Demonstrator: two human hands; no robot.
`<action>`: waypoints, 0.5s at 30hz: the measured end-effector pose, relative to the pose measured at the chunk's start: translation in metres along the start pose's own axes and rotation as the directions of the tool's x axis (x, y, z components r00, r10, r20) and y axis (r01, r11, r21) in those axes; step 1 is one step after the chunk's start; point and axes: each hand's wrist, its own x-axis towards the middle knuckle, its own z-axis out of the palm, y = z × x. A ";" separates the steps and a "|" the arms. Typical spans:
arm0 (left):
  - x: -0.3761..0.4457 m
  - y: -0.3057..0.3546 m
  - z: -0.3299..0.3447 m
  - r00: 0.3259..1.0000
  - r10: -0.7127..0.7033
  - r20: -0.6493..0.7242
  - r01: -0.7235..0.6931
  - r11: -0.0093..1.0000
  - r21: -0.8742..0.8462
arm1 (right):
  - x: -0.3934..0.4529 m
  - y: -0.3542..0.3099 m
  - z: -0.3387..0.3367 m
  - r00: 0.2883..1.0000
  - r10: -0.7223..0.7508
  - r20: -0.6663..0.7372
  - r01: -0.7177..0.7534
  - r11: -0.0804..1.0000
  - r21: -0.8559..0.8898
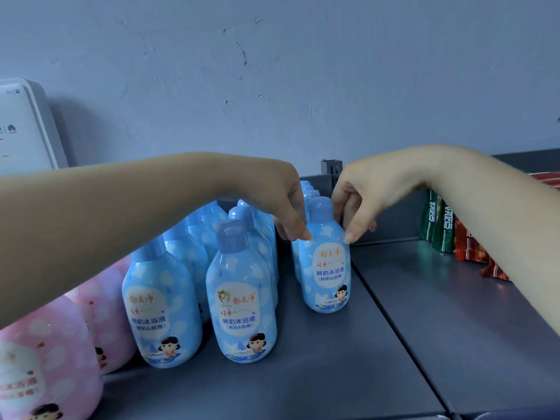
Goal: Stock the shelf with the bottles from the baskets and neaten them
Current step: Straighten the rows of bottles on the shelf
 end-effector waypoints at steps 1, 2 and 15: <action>0.002 0.000 0.003 1.000 0.003 0.003 -0.003 1.000 0.000 | 0.001 0.000 0.002 1.000 -0.008 0.000 0.008 1.000 -0.001; 0.003 0.000 0.004 1.000 0.003 0.001 -0.003 1.000 -0.003 | 0.003 0.000 0.004 1.000 -0.013 -0.001 0.013 1.000 -0.006; 0.004 -0.004 0.008 0.998 -0.018 -0.054 0.018 1.000 -0.007 | 0.004 -0.003 0.016 0.996 -0.048 -0.081 0.049 0.999 0.006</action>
